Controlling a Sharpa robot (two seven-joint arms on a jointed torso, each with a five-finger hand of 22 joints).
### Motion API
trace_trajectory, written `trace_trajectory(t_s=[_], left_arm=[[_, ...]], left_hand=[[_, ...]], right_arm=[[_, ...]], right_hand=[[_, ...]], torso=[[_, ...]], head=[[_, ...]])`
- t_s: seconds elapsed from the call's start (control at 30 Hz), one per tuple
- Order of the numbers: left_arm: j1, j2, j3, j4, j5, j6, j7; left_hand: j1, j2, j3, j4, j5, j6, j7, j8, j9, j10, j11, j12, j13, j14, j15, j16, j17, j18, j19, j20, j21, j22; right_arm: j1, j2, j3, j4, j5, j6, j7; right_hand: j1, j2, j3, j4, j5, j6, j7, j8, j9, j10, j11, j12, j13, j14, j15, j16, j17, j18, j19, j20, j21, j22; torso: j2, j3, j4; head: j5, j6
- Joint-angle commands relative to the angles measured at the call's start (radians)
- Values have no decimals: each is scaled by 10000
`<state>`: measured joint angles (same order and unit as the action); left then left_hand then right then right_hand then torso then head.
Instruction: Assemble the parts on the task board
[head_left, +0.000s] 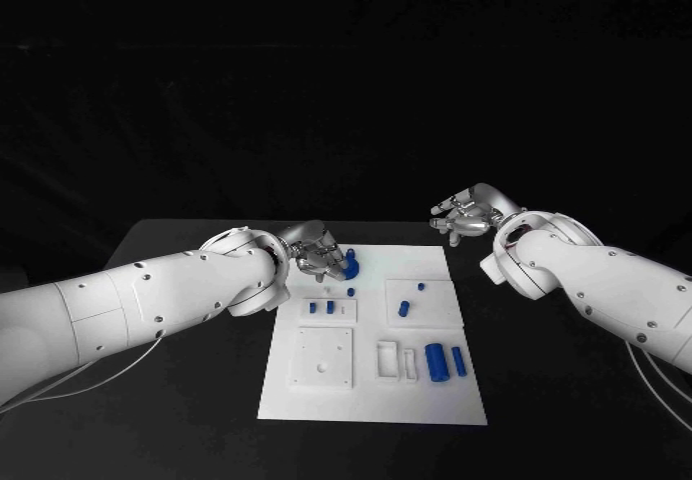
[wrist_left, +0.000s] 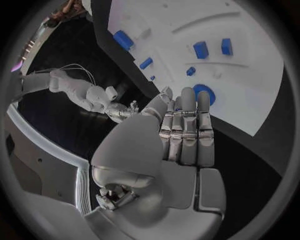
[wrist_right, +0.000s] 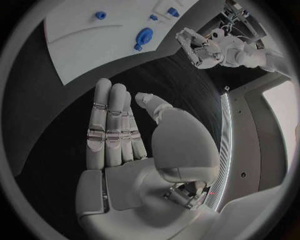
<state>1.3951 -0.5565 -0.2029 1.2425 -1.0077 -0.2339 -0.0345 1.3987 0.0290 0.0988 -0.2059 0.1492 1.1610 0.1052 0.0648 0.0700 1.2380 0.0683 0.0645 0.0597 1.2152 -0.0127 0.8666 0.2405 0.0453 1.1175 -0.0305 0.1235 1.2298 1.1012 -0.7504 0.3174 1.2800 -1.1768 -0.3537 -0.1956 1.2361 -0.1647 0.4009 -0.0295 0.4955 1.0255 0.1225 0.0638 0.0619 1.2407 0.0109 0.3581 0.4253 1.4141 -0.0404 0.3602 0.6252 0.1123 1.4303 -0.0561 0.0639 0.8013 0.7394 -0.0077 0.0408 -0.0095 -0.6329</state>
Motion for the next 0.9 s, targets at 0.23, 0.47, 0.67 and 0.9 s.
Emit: trace_trajectory(t_s=[0.23,0.47,0.67,0.9], left_arm=[[-63,653,-199,-667,-1829,-469,1022],[-164,1024,-272,-1191,-2322,83,1286],[-229,1190,-288,-1468,-2599,429,1394],[-273,1325,-295,-1649,-3363,693,1139]], left_hand=[[-120,-72,63,-285,-90,-148,-19,-23,-19,-93,-6,-57,-10,310,-42,515,240,137,413,-64,-50,336],[-101,-101,575,-739,460,-174,-8,-29,-26,-259,39,-65,-14,185,-80,899,370,236,287,-119,312,1056],[-335,-379,938,-735,274,-341,-72,-34,-35,-608,102,-65,-14,241,-60,1369,477,257,184,-92,757,1022],[-438,-620,952,-686,189,-463,-109,-30,-31,-993,138,-67,-13,502,-102,1862,534,319,476,-108,933,989]], right_arm=[[-4,85,3,-74,616,-96,759],[-3,138,3,-95,805,-60,878],[-2,176,3,-111,1328,-404,1561],[-2,198,3,-129,1979,-874,2451]], right_hand=[[-119,106,261,-34,-17,-6,172,-25,2,-19,670,-2605,-3566,-343,593,-2462,-2134,-13,-1291,595,30,-3378],[-245,-1,619,13,99,30,246,-25,2,-680,945,-2991,-3665,-880,958,-2982,-3820,48,-2009,1018,-3,-5235],[-96,3,909,-65,165,95,263,-18,5,-850,1054,-2993,-3673,-1736,1303,-2991,-5175,64,-2868,1436,25,-6612],[-181,94,1126,-304,250,196,247,-18,4,-951,1085,-2994,-3677,-2019,1398,-2986,-5611,96,-3079,1588,52,-7355]], torso=[[81,-42,-82],[112,-43,-111],[125,-48,-114],[123,-59,-91]], head=[[4,80],[27,94],[13,90],[-39,65]])
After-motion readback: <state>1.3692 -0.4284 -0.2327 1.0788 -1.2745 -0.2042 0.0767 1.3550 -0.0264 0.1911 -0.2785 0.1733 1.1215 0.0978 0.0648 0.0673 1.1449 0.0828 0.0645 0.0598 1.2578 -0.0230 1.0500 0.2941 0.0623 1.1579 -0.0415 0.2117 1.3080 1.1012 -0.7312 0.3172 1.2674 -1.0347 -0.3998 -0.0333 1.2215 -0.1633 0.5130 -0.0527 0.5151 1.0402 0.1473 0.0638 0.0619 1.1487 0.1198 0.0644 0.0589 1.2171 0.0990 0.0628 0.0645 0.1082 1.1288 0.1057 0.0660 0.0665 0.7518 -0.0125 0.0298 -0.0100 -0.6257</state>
